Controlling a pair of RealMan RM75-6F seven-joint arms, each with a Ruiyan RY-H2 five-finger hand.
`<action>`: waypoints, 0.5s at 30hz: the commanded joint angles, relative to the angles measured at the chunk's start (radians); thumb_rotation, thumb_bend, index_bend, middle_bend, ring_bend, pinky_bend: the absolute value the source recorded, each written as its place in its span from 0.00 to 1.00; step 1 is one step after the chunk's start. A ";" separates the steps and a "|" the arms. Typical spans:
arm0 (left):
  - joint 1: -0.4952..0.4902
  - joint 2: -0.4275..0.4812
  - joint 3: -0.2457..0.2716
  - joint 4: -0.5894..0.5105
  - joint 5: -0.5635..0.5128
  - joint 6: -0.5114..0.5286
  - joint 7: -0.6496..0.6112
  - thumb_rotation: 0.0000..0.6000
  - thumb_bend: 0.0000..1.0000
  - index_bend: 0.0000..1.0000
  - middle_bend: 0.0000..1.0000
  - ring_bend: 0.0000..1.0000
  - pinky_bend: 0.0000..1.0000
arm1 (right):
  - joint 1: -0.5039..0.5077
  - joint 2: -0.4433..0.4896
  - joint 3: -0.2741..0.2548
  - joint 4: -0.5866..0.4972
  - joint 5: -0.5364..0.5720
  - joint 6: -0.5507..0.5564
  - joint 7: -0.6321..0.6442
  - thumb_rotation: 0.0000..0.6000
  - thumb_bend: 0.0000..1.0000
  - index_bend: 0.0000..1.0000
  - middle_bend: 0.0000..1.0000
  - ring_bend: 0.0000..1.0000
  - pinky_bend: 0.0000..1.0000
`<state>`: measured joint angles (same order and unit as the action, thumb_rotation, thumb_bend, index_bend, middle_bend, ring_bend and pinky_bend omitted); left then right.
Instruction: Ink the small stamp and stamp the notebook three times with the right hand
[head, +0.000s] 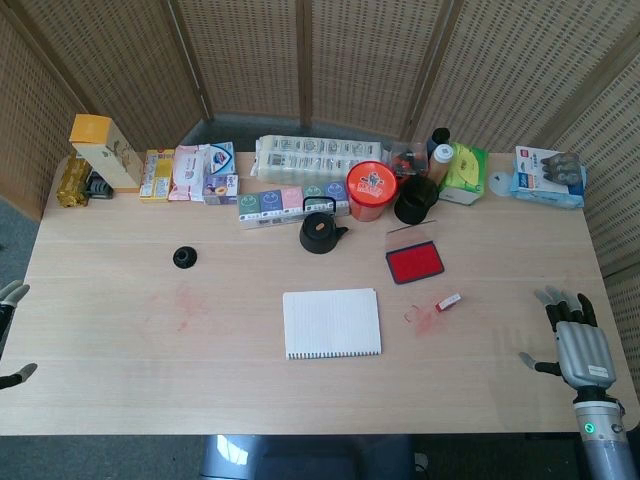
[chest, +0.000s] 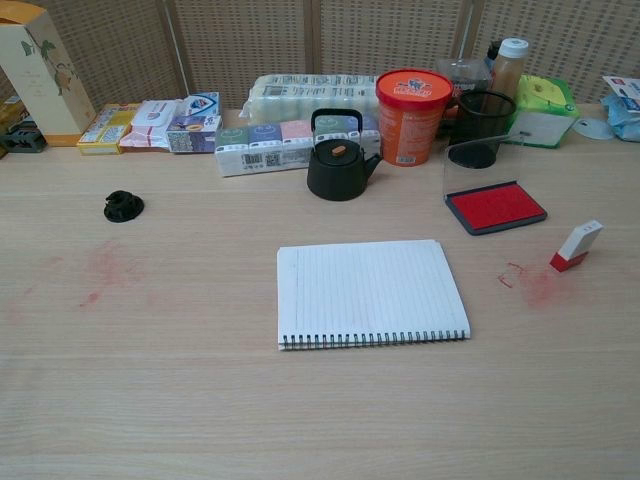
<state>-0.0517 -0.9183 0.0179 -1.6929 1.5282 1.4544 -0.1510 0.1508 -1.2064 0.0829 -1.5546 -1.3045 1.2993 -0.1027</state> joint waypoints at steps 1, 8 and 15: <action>-0.003 0.000 0.000 0.001 -0.002 -0.005 0.000 1.00 0.00 0.00 0.00 0.00 0.06 | 0.002 -0.003 -0.001 0.001 0.000 0.007 -0.010 0.89 0.00 0.00 0.00 0.00 0.00; -0.008 0.003 -0.004 0.003 -0.009 -0.015 -0.009 1.00 0.00 0.00 0.00 0.00 0.06 | 0.005 -0.009 0.002 0.009 0.001 0.003 -0.008 0.89 0.00 0.00 0.29 0.17 0.09; -0.023 0.002 -0.023 0.015 -0.036 -0.032 -0.028 1.00 0.00 0.00 0.00 0.00 0.06 | 0.093 -0.125 0.009 0.245 -0.126 -0.020 0.060 0.90 0.02 0.00 0.95 1.00 1.00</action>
<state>-0.0719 -0.9165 -0.0007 -1.6796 1.4994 1.4265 -0.1775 0.1958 -1.2805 0.0965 -1.4090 -1.3660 1.3067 -0.0851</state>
